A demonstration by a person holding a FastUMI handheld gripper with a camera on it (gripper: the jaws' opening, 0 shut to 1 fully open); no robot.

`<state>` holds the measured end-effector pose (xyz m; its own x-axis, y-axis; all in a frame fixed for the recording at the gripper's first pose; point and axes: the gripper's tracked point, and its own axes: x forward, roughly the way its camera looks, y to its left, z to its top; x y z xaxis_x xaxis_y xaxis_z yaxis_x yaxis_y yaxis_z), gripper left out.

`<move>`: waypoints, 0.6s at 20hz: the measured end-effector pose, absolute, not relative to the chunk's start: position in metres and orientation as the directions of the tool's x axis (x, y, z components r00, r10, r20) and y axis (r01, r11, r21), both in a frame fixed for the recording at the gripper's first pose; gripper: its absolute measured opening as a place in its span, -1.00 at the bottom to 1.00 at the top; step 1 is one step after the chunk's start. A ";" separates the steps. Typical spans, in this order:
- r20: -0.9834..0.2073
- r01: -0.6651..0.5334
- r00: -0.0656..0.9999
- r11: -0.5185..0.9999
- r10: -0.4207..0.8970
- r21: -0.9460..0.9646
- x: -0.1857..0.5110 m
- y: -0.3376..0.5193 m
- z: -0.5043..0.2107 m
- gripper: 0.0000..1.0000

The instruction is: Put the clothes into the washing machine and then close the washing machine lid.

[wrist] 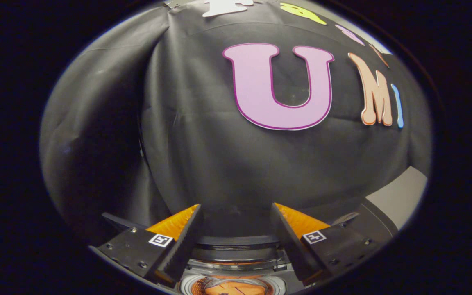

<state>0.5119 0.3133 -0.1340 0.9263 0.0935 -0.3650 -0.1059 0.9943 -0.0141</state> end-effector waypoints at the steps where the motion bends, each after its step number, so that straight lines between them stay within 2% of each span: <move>1: -0.367 -0.103 0.926 0.995 0.089 -0.019 0.511 0.312 -0.133 0.98; 12: -0.350 -0.121 0.931 0.992 0.107 -0.018 0.513 0.313 -0.132 0.99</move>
